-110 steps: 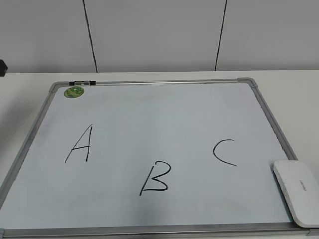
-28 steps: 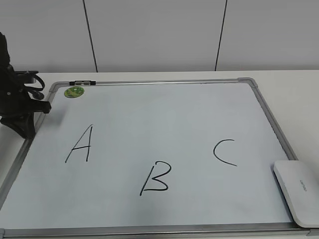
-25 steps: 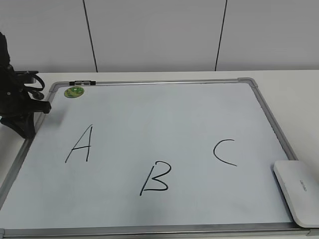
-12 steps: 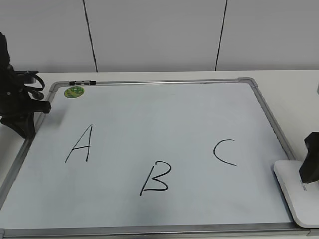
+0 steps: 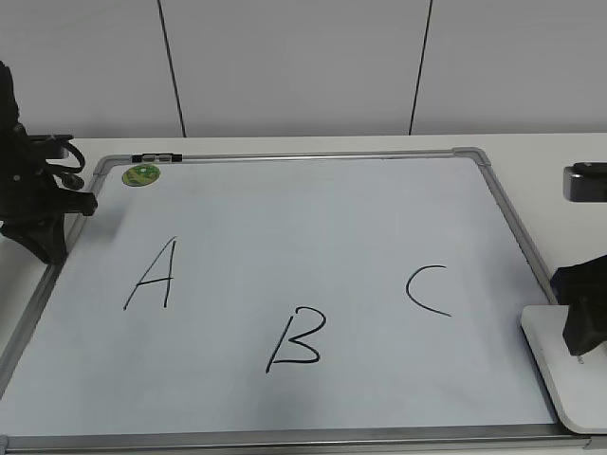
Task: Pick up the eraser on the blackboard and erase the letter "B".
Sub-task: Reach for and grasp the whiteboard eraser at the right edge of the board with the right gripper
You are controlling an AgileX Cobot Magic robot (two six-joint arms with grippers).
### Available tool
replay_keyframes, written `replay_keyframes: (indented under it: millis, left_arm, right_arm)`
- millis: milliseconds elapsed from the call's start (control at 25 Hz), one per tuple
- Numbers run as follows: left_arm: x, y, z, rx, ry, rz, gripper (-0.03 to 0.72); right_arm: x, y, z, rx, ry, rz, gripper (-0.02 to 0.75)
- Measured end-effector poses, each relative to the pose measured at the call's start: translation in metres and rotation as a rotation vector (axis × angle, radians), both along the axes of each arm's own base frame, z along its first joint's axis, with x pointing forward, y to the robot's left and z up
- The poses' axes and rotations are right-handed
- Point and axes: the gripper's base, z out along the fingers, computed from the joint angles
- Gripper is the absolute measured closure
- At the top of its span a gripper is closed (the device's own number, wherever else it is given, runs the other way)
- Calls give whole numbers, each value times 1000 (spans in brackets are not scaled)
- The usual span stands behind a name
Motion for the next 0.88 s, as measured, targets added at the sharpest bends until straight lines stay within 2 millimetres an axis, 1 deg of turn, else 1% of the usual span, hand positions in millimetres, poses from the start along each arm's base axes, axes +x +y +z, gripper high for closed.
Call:
replay_keyframes:
  millis: [120,200,320,440,640,880]
  left_arm:
    - [0,0,0,0,0,0,657]
    - [0,0,0,0,0,0,657]
    - [0,0,0,0,0,0,655]
    - [0,0,0,0,0,0,655]
    - [0,0,0,0,0,0,655]
    - [0,0,0,0,0,0,653]
  right_arm:
    - [5,1,-8,-2,18,-8,240]
    - [8,1,-13,-4,35,-23,218]
    - [12,2,-24,-13,64,-38,134]
    - [16,2,-29,-15,63,-43,90]
    - [22,3,-33,-6,21,-64,76]
    - [27,4,-48,-14,64,-83,76]
